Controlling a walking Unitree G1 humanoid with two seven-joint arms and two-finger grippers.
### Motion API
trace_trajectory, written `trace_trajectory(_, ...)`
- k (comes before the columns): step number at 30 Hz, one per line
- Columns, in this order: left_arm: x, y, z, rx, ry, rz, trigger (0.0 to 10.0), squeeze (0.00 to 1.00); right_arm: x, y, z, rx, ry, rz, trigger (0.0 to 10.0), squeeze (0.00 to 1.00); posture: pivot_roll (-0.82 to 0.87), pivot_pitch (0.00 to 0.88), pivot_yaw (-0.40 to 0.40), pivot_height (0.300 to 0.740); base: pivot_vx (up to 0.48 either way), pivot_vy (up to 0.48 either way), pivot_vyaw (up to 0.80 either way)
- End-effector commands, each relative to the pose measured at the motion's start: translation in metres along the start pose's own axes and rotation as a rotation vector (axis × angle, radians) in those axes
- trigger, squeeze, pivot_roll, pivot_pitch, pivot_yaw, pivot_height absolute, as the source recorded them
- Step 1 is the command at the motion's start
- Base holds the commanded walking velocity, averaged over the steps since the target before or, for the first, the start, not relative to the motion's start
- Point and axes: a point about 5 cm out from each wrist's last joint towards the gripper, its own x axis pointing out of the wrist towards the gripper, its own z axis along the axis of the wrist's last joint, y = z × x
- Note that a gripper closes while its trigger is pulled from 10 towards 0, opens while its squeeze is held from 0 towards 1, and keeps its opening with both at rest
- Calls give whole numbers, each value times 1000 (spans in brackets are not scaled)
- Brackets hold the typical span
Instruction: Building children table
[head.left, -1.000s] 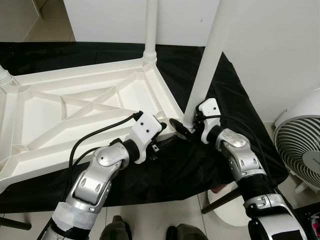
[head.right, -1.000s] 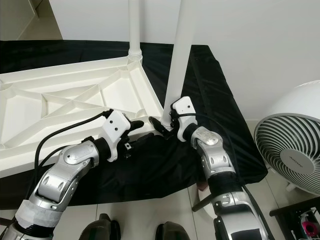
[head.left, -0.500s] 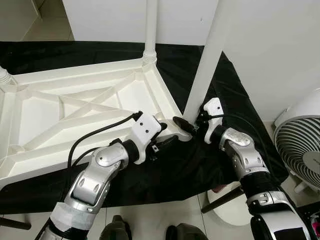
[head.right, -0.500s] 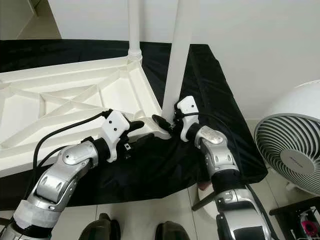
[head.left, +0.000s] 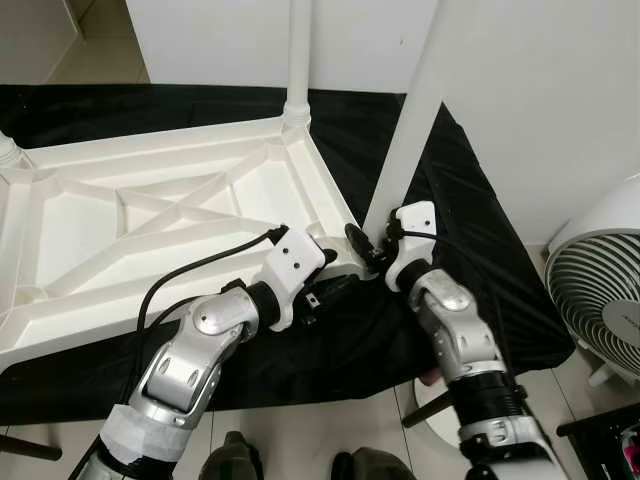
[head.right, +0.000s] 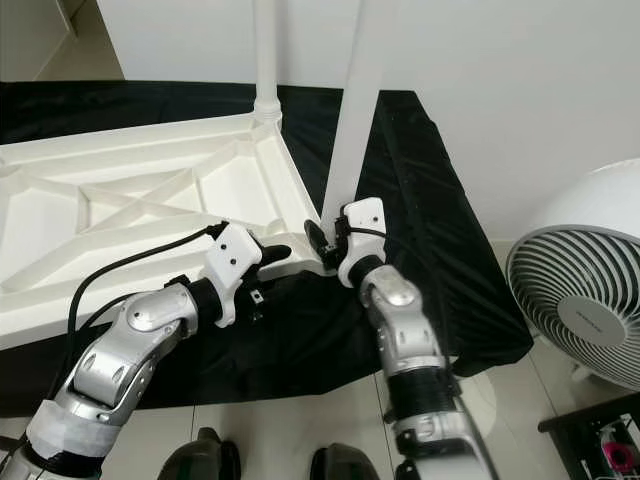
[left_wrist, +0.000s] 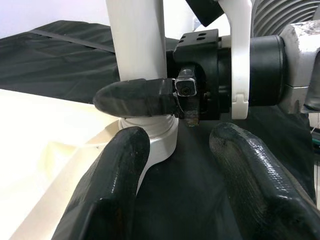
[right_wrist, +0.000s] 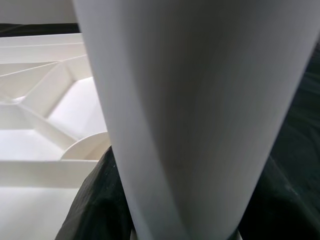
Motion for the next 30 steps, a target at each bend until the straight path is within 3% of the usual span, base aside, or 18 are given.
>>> trace_trajectory(1,1,-3,1,0,-6,-47,10000,0,-6,-4,-12,53,58,-70,0,0,-12,42,-26,740,0,0,0)
trace_trajectory(3,1,-2,2,2,-8,-47,10000,0,-9,2,-14,90,57,-173,0,0,-11,40,-28,740,0,0,0)
trace_trajectory(11,1,-2,2,-1,-8,-49,10000,0,-9,11,-9,79,62,-197,0,0,-15,41,-23,740,0,0,0)
trace_trajectory(12,2,-3,2,-1,-8,-53,10000,0,-9,10,-7,78,65,-192,10000,0,-13,41,-26,740,0,0,0)
trace_trajectory(17,1,-2,3,-1,-9,-52,10000,0,-7,9,-3,62,53,-158,10000,20,-11,41,-29,740,0,0,0)
trace_trajectory(18,1,-1,3,0,-9,-50,10000,0,-7,8,-1,61,45,-151,10000,420,-9,39,-31,740,0,0,0)
trace_trajectory(19,1,-1,3,0,-9,-49,10000,0,-6,6,1,61,36,-142,10000,1000,-10,39,-31,740,0,0,0)
trace_trajectory(24,2,-2,3,1,-12,-51,10000,0,-4,-2,6,32,22,-88,10000,1000,-10,36,-37,740,0,0,0)
trace_trajectory(28,2,-2,4,3,-16,-52,10000,0,-2,-9,5,-12,50,25,10000,1000,-11,32,-37,740,0,0,0)
trace_trajectory(29,3,-2,4,3,-16,-52,10000,0,-1,-11,5,-30,54,59,10000,0,-11,28,-37,740,0,0,0)
trace_trajectory(30,3,-1,4,3,-18,-54,10000,0,0,-14,6,-71,51,102,10000,0,-11,29,-36,740,0,0,0)
